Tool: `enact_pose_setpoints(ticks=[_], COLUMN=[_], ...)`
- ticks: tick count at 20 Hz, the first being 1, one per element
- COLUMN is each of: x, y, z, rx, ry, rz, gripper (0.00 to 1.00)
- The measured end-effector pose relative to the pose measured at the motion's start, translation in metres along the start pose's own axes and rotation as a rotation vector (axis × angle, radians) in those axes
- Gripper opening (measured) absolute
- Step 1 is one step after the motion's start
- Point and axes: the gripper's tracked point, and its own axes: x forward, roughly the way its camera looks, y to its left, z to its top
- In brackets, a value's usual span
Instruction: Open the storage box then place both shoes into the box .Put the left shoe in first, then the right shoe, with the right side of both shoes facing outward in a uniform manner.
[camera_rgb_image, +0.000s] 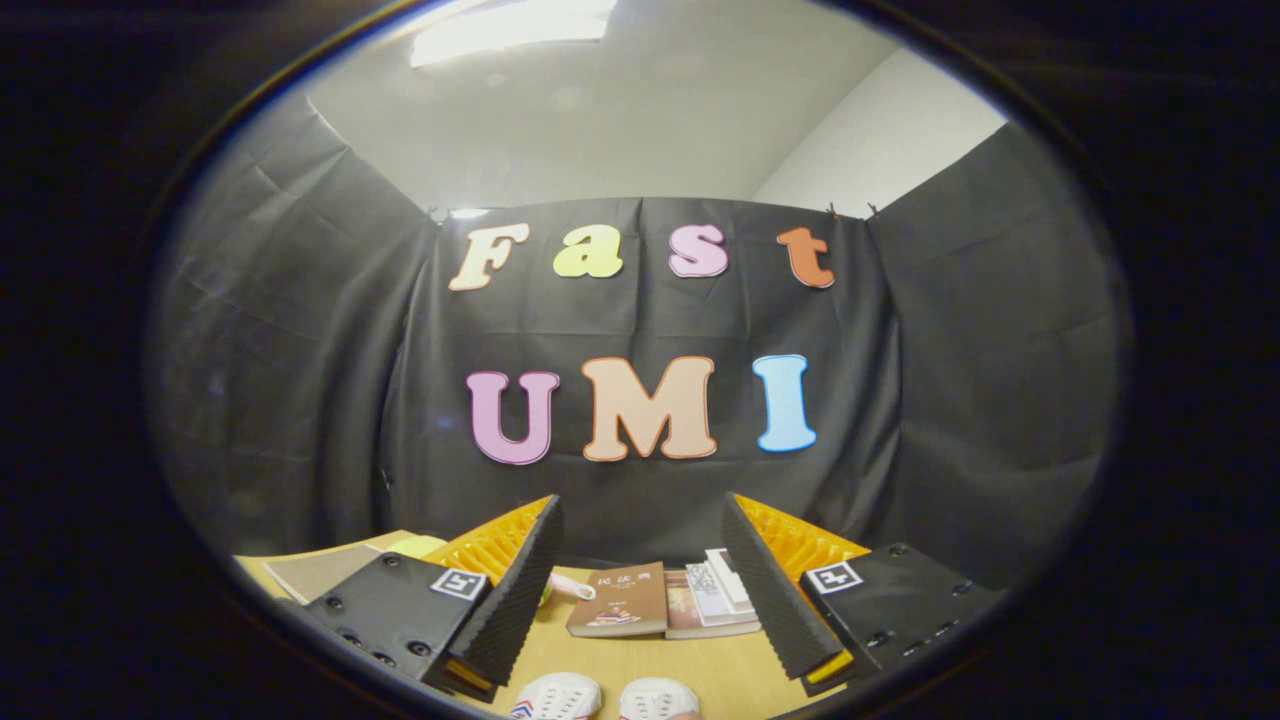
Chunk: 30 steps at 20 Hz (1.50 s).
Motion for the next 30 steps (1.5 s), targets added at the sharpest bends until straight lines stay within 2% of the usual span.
enact_pose_setpoints(ticks=[2, 8, 12, 17, 20, 25, 30], x=[0.000, -0.007, -0.018, -0.030, -0.037, -0.044, -0.047], y=[0.007, 0.054, 0.089, 0.119, 0.136, 0.164, 0.186], z=[-0.002, -0.035, -0.074, -0.128, -0.162, -0.194, -0.227], rx=[0.029, 0.216, 0.352, 0.544, 0.727, 1.075, 1.353], ry=[0.009, 0.124, 0.268, 0.469, 0.618, 0.815, 0.951], rz=[0.024, 0.183, 0.286, 0.366, 0.400, 0.452, 0.447], gripper=[0.99, 0.99, 1.00, 1.00, 1.00, 1.00, 1.00])
